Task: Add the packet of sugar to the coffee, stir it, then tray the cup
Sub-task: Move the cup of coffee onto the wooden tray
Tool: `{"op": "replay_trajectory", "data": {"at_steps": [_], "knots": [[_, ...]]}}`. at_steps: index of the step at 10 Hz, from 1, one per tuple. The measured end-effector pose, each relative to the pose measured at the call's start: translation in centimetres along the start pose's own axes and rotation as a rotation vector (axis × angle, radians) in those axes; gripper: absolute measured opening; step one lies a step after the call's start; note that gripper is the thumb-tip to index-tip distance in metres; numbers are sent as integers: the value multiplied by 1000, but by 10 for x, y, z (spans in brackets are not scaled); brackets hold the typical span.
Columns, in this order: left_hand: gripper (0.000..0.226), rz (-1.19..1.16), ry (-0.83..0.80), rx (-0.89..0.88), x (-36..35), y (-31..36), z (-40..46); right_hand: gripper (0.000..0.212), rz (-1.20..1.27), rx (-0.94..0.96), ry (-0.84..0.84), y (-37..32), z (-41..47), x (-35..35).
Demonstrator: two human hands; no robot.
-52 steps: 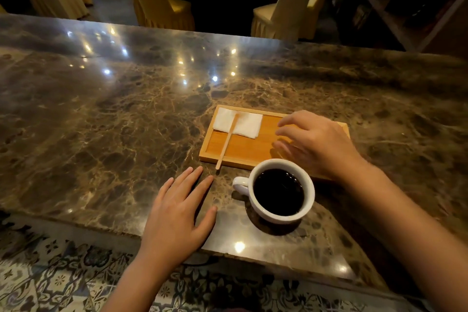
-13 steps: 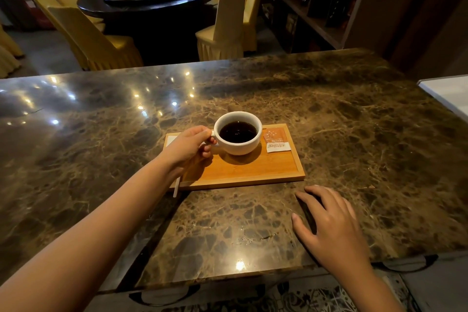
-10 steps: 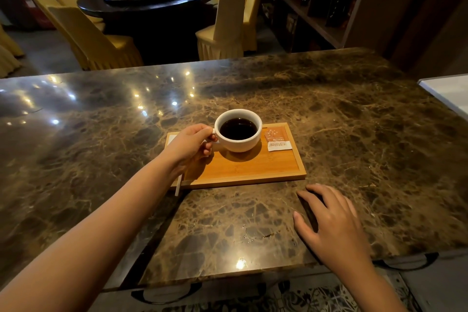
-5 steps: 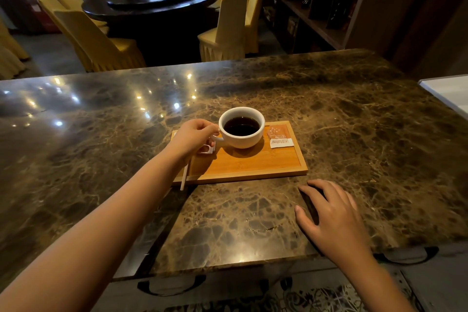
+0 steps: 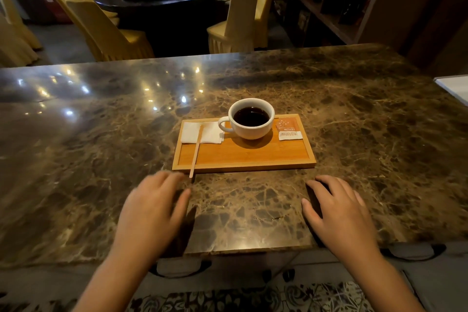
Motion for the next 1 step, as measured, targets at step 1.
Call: {"op": "replay_trajectory", "data": {"at_steps": [1], "knots": [[33, 8, -49, 35, -4, 3, -48, 35, -9, -15, 6, -1, -11, 4]]}}
Point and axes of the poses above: each hand's wrist, its own z-axis towards the middle knuckle, its own x-axis out of the back of the hand, y = z × x, the point moved 7 cm from there along z, towards the middle knuckle, and after that the axes turned 14 degrees about y, right-handed, at the moved point
